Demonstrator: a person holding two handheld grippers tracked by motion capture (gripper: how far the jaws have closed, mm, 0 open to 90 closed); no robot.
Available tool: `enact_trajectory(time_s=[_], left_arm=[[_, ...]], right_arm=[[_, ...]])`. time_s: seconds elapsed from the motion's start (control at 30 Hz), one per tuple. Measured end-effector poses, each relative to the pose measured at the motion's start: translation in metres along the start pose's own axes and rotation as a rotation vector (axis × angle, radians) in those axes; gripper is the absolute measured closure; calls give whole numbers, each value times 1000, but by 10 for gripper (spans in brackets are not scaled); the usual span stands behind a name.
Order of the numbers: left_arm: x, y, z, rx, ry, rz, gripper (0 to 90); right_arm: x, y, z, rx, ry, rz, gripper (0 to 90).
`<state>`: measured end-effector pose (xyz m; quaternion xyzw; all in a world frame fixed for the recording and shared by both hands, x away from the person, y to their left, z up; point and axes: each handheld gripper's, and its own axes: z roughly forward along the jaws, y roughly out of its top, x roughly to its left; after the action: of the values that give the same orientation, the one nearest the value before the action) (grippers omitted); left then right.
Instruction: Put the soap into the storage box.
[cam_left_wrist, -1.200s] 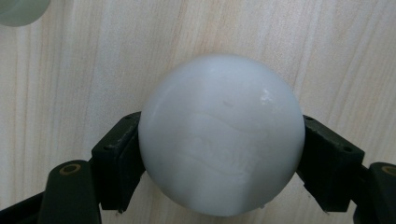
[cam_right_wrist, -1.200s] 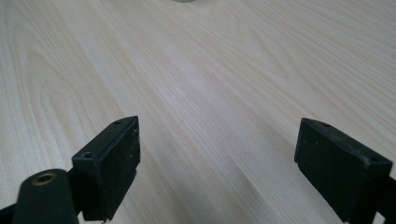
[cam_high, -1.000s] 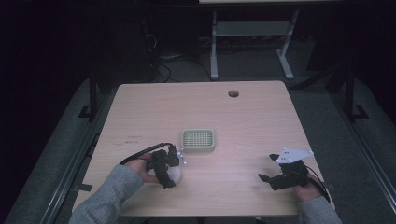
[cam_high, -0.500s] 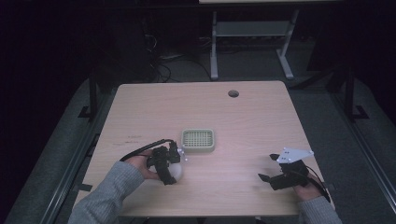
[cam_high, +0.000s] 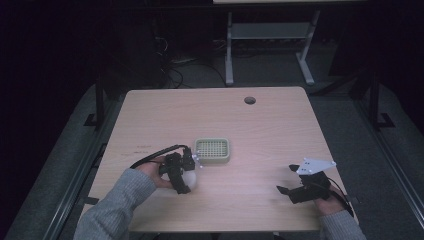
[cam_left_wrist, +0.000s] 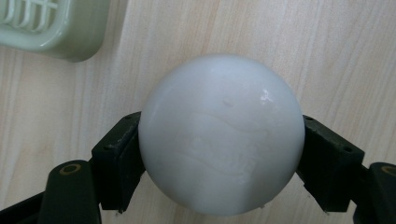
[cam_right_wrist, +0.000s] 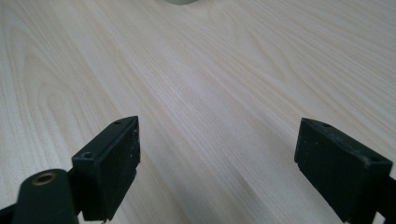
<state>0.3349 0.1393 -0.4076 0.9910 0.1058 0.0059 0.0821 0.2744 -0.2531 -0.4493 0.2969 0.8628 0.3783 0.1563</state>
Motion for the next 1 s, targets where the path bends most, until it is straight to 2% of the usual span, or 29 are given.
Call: enact_trajectory(time_s=[1.0], left_arm=[[10, 13, -13, 7, -8, 12, 238]], right_arm=[[0, 1, -2, -13, 1, 9, 136]])
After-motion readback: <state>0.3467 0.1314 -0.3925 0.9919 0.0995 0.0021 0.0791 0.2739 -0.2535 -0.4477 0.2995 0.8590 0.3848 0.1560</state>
